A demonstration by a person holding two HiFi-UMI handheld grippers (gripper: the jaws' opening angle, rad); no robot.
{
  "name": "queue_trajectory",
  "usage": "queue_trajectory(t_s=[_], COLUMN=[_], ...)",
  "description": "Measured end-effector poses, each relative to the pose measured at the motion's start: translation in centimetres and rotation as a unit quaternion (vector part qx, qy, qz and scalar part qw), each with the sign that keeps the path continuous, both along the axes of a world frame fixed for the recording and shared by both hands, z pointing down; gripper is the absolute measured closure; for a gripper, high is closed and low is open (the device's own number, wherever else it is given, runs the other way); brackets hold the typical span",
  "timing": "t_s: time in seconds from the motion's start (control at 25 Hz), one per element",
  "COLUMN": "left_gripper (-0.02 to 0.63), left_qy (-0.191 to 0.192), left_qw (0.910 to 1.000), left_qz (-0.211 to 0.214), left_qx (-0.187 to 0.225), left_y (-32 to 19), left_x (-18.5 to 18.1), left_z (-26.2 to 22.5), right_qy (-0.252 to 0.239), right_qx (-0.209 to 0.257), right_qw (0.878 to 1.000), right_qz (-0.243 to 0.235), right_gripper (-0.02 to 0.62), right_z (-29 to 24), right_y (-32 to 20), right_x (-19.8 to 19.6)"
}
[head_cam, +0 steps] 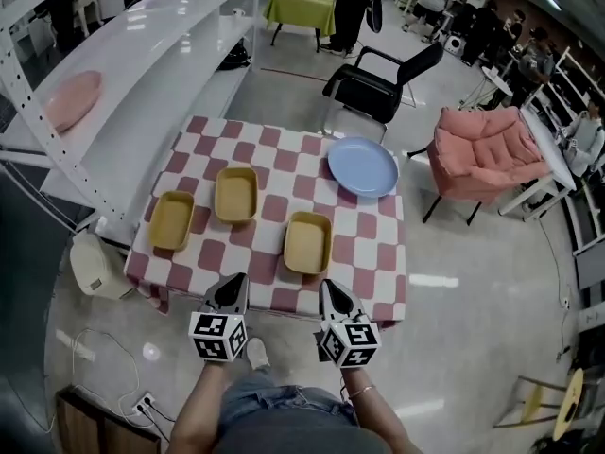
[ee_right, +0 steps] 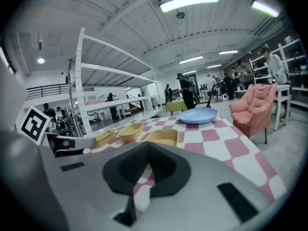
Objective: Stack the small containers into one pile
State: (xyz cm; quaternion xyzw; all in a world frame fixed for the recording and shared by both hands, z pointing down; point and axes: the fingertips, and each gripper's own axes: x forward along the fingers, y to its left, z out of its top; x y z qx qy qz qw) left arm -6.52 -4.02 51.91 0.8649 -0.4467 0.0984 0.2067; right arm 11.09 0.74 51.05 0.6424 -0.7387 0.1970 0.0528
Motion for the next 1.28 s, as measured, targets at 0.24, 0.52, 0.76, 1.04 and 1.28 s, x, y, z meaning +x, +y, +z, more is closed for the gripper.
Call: queue_trajectory(t_s=[0.24, 0.52, 0.76, 1.04, 1.28], left_gripper=[0.563, 0.548, 0.52, 0.48, 0.472], left_qy=[-0.002, -0.014, -0.024, -0.058, -0.083], left_qw=[0.9979, 0.9935, 0.9902, 0.9881, 0.9874], left_qz=[0.064, 0.11, 0.132, 0.13, 0.111], left_qx=[-0.009, -0.025, -0.039, -0.058, -0.075], left_y=[-2.7, -4.0, -4.8, -6.3, -8.2], left_x=[2.3, 5.7, 9.0, 11.8, 12.8], left_z=[0.7, 1.9, 2.8, 4.7, 6.3], right_qy=[0.003, 0.016, 0.02, 0.012, 0.001], right_qx=[-0.017, -0.03, -0.031, -0.027, -0.032], right_qw=[0.997, 0.994, 0.992, 0.991, 0.991], right_qz=[0.07, 0.106, 0.118, 0.132, 0.132], right_gripper=[0.584, 0.584, 0.584, 0.584, 0.584], right_z=[0.8, 1.6, 1.7, 2.0, 2.7], right_y=[-0.6, -0.7, -1.1, -1.7, -3.1], right_x=[1.9, 3.8, 5.0, 6.9, 8.8])
